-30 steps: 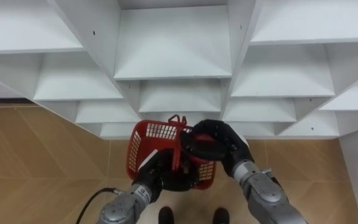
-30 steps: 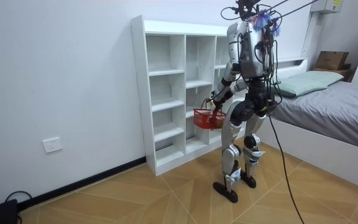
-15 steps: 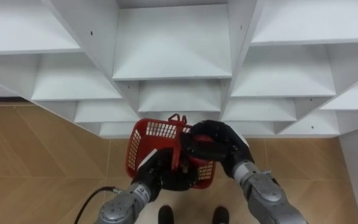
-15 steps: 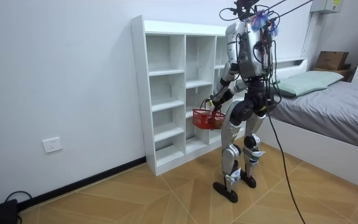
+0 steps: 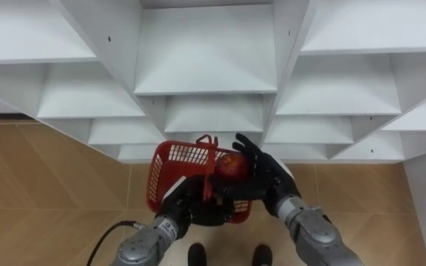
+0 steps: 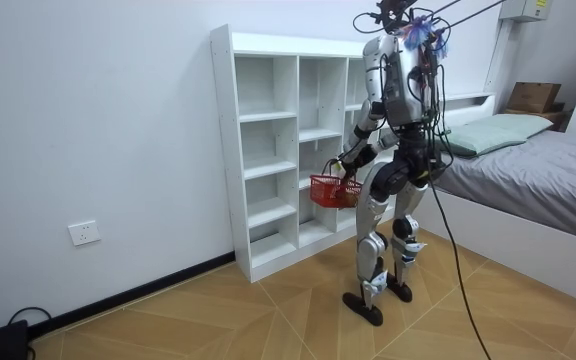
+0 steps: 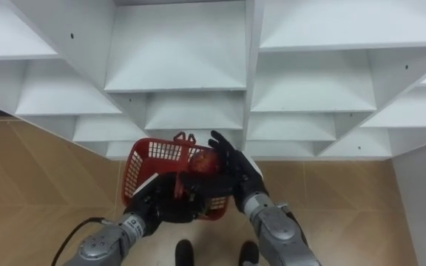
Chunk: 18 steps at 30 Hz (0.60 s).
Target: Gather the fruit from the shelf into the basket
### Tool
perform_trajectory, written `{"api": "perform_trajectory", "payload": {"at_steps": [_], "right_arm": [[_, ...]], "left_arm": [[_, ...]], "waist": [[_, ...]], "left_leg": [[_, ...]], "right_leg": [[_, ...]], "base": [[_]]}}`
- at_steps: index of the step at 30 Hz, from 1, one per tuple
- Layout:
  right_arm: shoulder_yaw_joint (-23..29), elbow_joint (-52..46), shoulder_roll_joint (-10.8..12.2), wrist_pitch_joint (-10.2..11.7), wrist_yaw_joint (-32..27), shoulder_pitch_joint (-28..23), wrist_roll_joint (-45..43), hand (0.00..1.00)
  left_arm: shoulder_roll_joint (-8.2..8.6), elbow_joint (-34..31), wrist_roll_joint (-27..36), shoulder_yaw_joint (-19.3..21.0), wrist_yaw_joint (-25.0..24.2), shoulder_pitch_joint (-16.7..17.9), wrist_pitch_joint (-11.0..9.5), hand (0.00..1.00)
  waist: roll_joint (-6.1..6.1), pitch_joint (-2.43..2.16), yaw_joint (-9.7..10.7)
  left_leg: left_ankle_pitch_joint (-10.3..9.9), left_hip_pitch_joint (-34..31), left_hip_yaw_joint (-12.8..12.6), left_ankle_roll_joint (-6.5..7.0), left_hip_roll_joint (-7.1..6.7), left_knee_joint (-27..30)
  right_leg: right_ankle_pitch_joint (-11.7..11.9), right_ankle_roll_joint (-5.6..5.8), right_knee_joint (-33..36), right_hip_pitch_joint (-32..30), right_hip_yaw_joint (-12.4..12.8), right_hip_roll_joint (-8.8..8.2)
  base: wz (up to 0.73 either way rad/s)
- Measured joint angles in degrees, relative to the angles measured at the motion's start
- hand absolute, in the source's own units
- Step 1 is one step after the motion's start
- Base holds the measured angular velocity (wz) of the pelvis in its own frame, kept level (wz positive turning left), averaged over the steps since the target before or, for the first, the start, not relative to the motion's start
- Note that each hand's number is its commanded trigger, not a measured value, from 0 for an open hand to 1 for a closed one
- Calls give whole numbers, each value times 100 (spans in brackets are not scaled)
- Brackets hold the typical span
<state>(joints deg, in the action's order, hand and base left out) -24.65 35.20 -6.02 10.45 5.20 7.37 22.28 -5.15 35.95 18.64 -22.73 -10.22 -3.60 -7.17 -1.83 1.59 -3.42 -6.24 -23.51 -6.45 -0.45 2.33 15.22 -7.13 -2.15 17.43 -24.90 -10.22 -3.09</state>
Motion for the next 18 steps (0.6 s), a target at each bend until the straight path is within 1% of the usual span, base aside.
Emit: {"api": "perform_trajectory", "payload": {"at_steps": [7,13,18], "right_arm": [[-18,-2,2,2,126,-6,0,0],[-81,-4,17,2,139,-8,1,0],[-99,-7,17,2,207,-7,-2,0]], "left_arm": [[-15,4,-3,1,-12,-15,-23,100],[5,4,-3,2,-8,-15,-23,100],[14,4,-6,0,-8,-15,-23,100]], "waist": [[0,0,1],[-1,-1,-4],[-1,-1,3]], "left_leg": [[0,-12,5,0,1,17],[0,-16,-12,0,2,17],[0,-19,-13,0,2,17]], "right_leg": [[3,-4,17,-3,-8,-7],[3,-4,41,-17,64,6],[3,-4,34,-17,56,4]], "base": [[0],[0],[0]]}}
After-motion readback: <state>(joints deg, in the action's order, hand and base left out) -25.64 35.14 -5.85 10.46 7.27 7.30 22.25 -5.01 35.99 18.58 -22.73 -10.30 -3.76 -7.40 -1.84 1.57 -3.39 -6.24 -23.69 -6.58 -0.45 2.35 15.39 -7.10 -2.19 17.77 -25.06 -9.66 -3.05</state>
